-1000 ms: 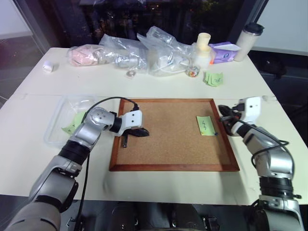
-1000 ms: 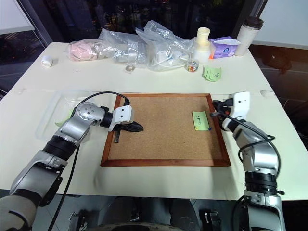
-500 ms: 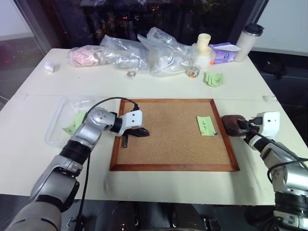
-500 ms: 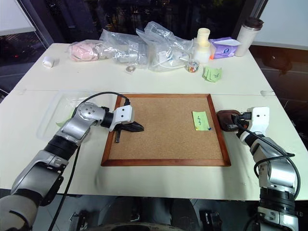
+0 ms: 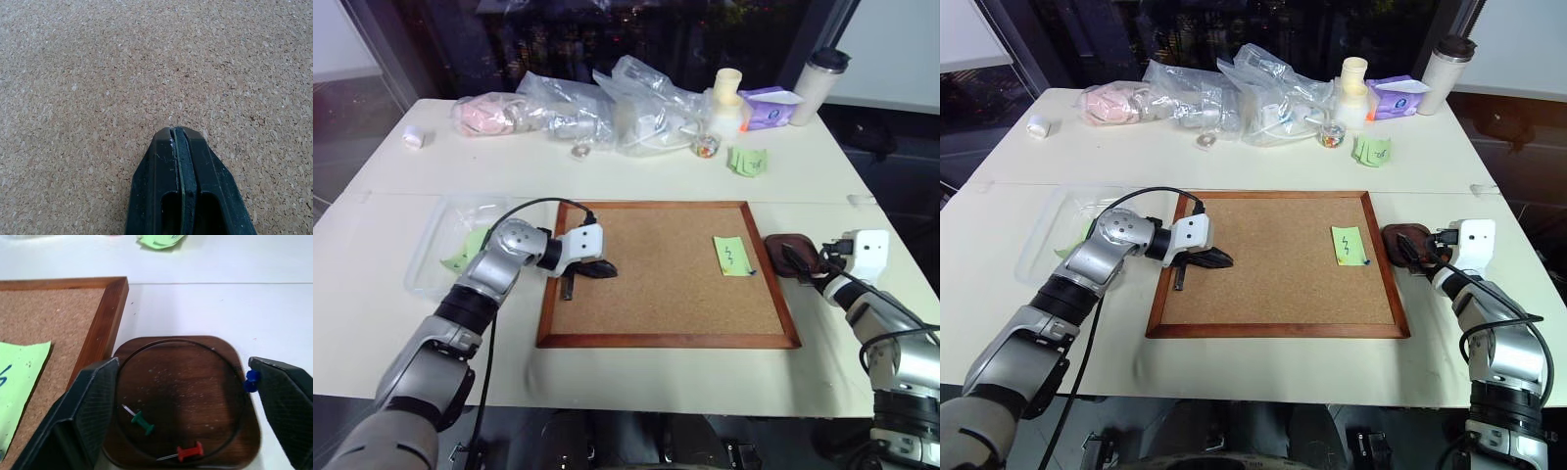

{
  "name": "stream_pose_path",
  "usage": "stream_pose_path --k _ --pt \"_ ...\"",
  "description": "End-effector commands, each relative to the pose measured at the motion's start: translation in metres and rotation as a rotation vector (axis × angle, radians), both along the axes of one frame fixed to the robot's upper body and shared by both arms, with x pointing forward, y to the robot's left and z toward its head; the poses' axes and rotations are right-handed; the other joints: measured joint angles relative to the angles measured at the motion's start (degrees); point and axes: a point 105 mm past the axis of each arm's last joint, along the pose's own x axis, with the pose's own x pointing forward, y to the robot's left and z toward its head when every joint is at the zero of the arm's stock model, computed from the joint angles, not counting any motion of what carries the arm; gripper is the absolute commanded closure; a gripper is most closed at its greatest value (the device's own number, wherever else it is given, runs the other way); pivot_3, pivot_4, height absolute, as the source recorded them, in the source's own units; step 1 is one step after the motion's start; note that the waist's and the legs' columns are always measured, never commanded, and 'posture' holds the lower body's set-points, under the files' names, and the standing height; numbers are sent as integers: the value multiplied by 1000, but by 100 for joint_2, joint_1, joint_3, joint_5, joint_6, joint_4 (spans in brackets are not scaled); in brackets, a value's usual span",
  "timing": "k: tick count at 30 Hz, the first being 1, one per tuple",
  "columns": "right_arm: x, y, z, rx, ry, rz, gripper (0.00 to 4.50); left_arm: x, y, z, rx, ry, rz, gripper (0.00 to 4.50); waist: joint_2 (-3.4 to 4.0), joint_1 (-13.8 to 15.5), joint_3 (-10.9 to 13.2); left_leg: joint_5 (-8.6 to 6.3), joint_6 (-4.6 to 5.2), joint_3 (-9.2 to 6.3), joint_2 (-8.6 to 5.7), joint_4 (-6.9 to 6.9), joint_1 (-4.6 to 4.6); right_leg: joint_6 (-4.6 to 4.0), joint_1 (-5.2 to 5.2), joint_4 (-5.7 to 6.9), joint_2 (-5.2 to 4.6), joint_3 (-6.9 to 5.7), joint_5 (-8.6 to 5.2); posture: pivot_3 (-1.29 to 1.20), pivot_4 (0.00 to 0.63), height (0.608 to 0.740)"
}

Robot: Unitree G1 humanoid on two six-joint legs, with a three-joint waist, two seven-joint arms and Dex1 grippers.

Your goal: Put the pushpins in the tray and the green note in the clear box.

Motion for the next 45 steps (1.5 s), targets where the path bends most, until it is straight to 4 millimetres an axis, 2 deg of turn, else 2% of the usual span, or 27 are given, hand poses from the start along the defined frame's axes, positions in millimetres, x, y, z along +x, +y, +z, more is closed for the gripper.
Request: stream_pose_path --k 1,6,12,24,29,34,36,38,40,45 --pt "-1 5 19 24 -63 34 23 3 20 -27 103 50 91 4500 0 0 0 0 0 0 0 0 0 0 1 0 0 0 0 0 150 735" --pt "-4 24 12 103 -19 126 23 3 19 -29 106 49 90 4500 0 2 0 -1 2 -2 0 0 1 0 2 0 0 0 0 0 150 735" --pt "-5 20 -1 17 52 118 23 3 18 -29 106 48 92 4500 -1 0 -2 -3 6 -2 0 0 3 -1 4 -1 -1 0 0 0 150 735" --pt "-6 14 16 -61 -21 102 23 4 18 -29 102 45 98 4500 -1 1 -2 -4 8 -2 0 0 4 -1 5 -2 -2 0 0 0 150 735" --pt "-5 19 33 -105 -94 131 23 4 18 -29 102 43 94 4500 -1 1 -2 -4 8 -2 0 0 4 -1 5 -2 -2 0 0 0 150 735" --pt "-9 29 41 -52 -126 183 23 4 18 -29 102 43 93 4500 -1 3 -2 -4 8 -3 0 0 4 -1 5 -2 -1 0 0 0 150 735" --pt "-20 54 36 28 -80 321 23 4 18 -28 101 44 94 4500 -1 11 -2 -5 8 -3 0 0 3 -1 4 -2 -2 0 0 0 150 735" --pt "-32 72 21 56 3 415 23 4 18 -28 100 45 96 4500 -3 13 -3 -5 9 -7 2 -4 3 -1 5 -5 -1 -1 -1 0 150 735" --pt "-35 74 10 50 37 412 23 4 18 -28 99 45 96 4500 -3 12 -3 -7 13 -8 2 -5 3 -2 8 -6 -2 -1 -1 0 150 735" --pt "-34 74 -1 88 50 375 23 4 18 -28 98 46 96 4500 -3 10 -4 -9 16 -8 0 -4 5 -2 8 -6 -5 -1 0 0 150 735"
